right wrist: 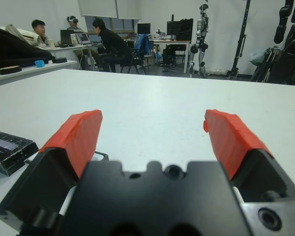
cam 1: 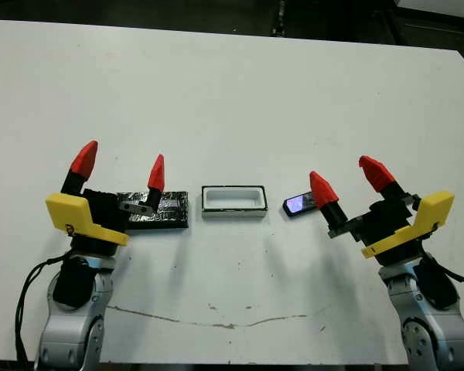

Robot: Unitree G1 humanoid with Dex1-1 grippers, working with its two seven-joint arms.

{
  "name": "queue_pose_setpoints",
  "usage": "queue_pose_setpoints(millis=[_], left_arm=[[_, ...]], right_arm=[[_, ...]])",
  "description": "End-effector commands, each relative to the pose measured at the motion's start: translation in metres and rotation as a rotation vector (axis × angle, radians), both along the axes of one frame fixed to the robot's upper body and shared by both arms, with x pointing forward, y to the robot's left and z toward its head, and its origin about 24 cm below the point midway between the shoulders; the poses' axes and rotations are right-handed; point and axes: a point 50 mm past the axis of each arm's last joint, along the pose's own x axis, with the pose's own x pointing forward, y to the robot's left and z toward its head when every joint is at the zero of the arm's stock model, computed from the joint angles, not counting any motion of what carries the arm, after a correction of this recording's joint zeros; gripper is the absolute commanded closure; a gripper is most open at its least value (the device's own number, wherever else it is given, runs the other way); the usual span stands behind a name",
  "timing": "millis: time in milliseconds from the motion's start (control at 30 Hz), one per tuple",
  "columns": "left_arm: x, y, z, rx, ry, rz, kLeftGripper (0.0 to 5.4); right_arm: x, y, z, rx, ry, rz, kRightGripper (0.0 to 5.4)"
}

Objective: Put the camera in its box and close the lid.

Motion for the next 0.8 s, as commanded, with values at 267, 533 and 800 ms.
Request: queue_pose_setpoints(millis=[267, 533, 800], left_arm=[[-0.001, 0.0, -0.001, 0.012, 0.011, 0.001, 0.0], [-0.001, 0.0, -0.002, 0.012, 0.012, 0.006, 0.0], [-0.002, 0.0, -0.002, 0.0, 0.014, 0.005, 0.0]], right_arm=[[0.0, -0.003, -0.002, -0.022, 0.009, 0.004, 0.01], [0.026, -0.038, 0.032, -0.209, -0.064, -0.003, 0.01], [0.072, -0.069, 0.087, -0.462, -0.059, 0.251, 0.01]])
